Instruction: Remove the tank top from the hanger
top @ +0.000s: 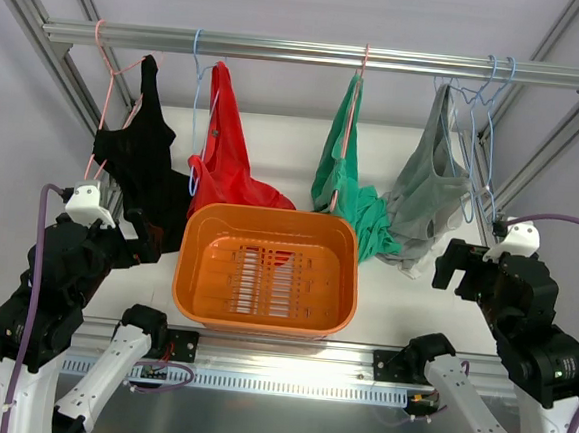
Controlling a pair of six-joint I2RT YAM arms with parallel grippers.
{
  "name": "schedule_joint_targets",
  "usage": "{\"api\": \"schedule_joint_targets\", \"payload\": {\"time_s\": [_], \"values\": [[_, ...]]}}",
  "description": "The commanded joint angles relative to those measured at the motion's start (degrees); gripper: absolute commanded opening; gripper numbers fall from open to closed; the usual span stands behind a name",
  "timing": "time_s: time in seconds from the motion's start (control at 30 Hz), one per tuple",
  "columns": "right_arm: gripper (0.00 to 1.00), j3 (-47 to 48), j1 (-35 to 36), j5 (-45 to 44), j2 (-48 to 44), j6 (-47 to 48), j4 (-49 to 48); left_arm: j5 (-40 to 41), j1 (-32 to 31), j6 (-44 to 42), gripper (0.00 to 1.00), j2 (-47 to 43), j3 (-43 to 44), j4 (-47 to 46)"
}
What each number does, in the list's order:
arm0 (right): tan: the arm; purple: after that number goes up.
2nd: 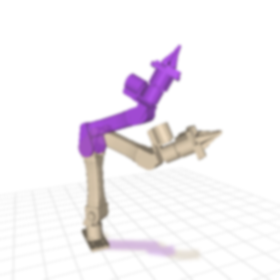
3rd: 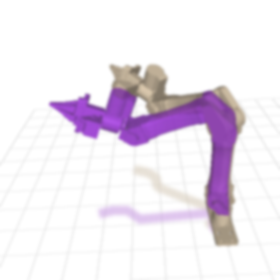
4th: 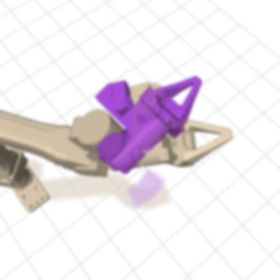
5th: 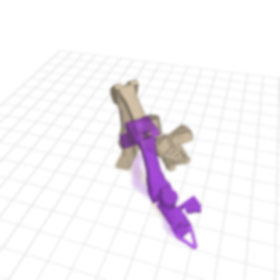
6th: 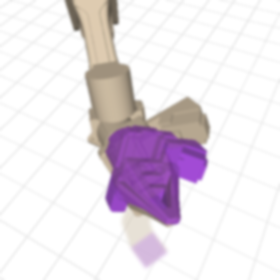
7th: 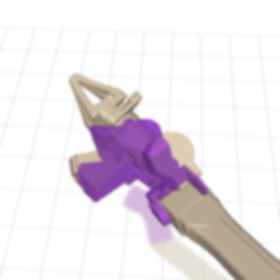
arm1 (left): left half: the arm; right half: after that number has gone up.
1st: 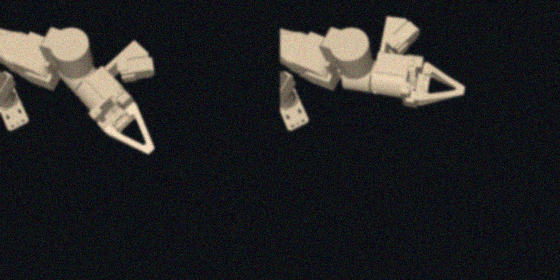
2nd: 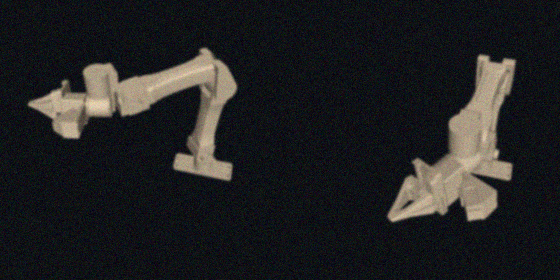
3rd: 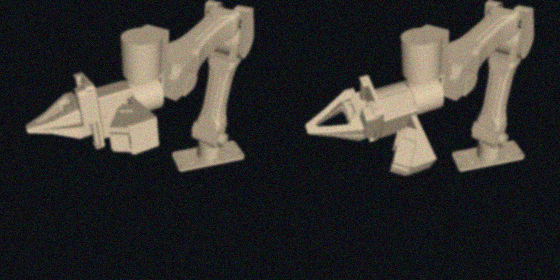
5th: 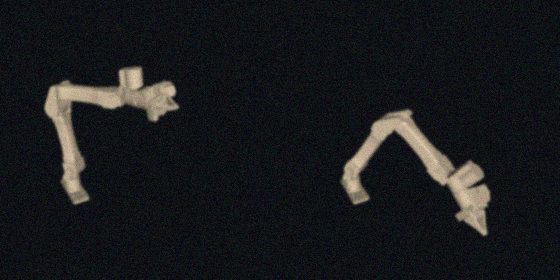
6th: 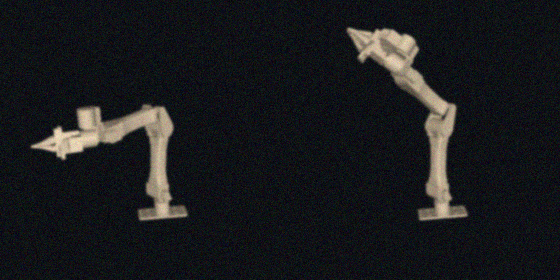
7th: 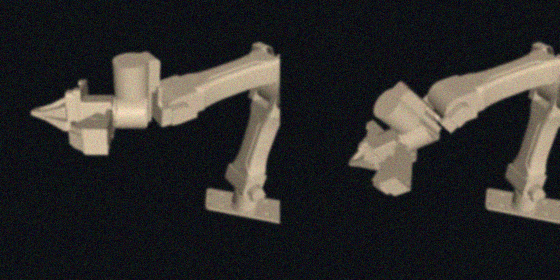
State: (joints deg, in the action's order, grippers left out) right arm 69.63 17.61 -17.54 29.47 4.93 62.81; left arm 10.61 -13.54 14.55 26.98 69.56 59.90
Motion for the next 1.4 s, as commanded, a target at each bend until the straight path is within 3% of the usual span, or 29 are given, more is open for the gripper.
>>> {"api": "schedule_joint_targets", "payload": {"time_s": [0.0, 0.33, 0.53, 0.77, 0.83, 1.0, 1.13, 1.37], "values": [[0.99, -0.54, -0.03, -1.09, -0.29, -1.23, -2.43, -0.33, -0.26, 0.48, 0.99, 0.79, 0.75, -1.1], [0.99, -0.89, -0.03, -0.3, -0.91, -2.46, -3.57, -2.43, -0.26, 0.66, 0.99, 2.28, 4.08, -1.01], [0.99, -1.6, -0.03, 0.05, -1.61, -4.75, -6.11, -12.79, -0.35, 1.81, 0.99, 13.17, 20.15, -1.8], [0.99, 0.33, 0.06, -3.21, -0.03, -7.39, -6.03, -25.28, -1.13, 4.0, 0.99, 32.22, 40.89, -4.26], [1.0, 0.16, -0.03, -1.36, 0.58, -7.83, -6.12, -20.48, -4.02, 3.39, 0.99, 39.59, 46.33, -5.67], [0.99, -0.98, -0.03, 1.54, 1.03, -7.65, -6.03, -6.76, -23.18, 0.4, 0.99, 56.66, 59.36, -6.72], [1.0, -1.95, -0.03, 3.38, -1.17, -7.57, -5.94, -5.77, -28.11, -2.76, 0.98, 68.87, 67.27, -11.63], [0.99, -3.53, 0.06, 9.8, -3.11, -8.27, -5.94, -3.05, -32.77, -7.86, 0.9, 76.9, 67.37, -20.69]]}}
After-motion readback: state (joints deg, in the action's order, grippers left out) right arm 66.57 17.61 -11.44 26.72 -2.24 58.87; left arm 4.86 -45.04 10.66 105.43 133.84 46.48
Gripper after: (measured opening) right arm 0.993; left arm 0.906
